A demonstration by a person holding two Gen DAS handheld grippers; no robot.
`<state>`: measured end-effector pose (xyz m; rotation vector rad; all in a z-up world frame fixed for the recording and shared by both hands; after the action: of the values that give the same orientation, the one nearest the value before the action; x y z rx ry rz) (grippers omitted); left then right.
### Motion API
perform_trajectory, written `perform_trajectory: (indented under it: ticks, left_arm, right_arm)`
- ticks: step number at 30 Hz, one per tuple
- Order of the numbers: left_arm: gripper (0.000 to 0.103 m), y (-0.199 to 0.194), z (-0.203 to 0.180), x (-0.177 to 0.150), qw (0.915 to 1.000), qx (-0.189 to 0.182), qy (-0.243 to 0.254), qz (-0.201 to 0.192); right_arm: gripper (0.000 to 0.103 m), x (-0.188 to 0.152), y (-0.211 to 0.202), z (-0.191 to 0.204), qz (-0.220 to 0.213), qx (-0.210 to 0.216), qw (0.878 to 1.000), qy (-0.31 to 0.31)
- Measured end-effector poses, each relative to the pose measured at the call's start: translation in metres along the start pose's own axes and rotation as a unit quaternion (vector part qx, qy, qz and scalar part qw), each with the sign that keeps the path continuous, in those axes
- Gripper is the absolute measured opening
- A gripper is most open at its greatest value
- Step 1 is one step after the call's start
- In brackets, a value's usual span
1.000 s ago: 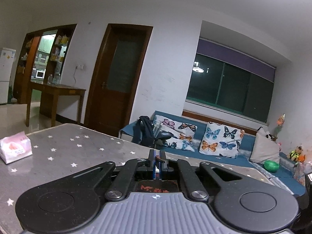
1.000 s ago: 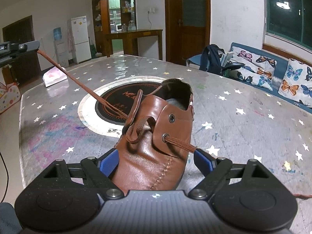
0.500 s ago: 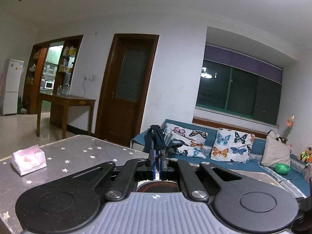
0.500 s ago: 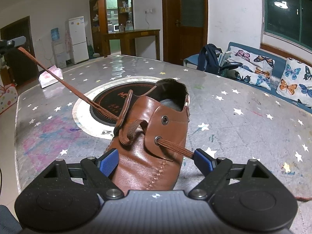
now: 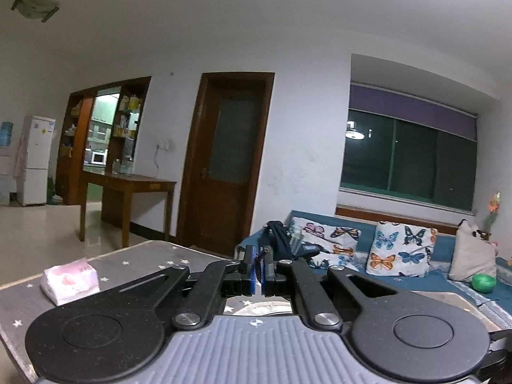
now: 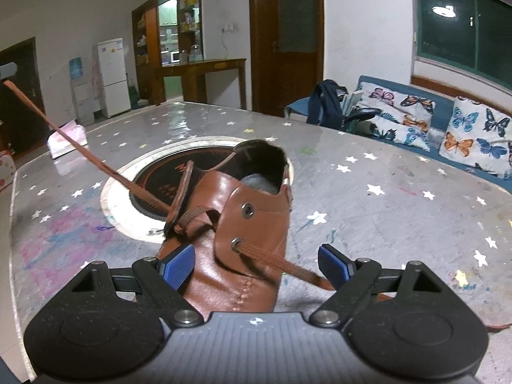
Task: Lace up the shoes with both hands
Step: 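Draw the brown lace end away from the shoe with the left gripper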
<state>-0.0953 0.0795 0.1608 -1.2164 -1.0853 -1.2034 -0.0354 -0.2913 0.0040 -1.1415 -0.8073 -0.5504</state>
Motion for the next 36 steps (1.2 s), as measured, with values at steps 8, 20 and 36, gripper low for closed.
perform_trajectory:
  ticks: [8, 20, 36]
  left_arm:
    - [0.003, -0.01, 0.015, 0.004, 0.9997, 0.025, -0.003, -0.008]
    - [0.003, -0.023, 0.035, 0.014, 0.9976, 0.065, -0.003, -0.025]
    - [0.003, -0.006, -0.011, -0.001, 0.9987, -0.049, 0.003, 0.012]
  right_arm:
    - [0.086, 0.004, 0.001, -0.002, -0.013, -0.02, 1.0, -0.011]
    - [0.085, 0.006, -0.004, 0.001, -0.037, -0.055, 0.997, -0.034]
    - [0.076, 0.004, -0.02, -0.001, -0.022, -0.016, 1.0, -0.006]
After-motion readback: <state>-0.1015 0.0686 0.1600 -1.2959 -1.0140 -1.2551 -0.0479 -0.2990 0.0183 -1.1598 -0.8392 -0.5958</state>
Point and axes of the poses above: each gripper's, at about its wrist camera, not at the fingertips, and y roughly the way its jaws point, z to its left, x to its top, the point moved 9 cm from there along y, roughly the way its jaws point, and after that the axes turned 12 degrees about y, right-handed, at the moved point
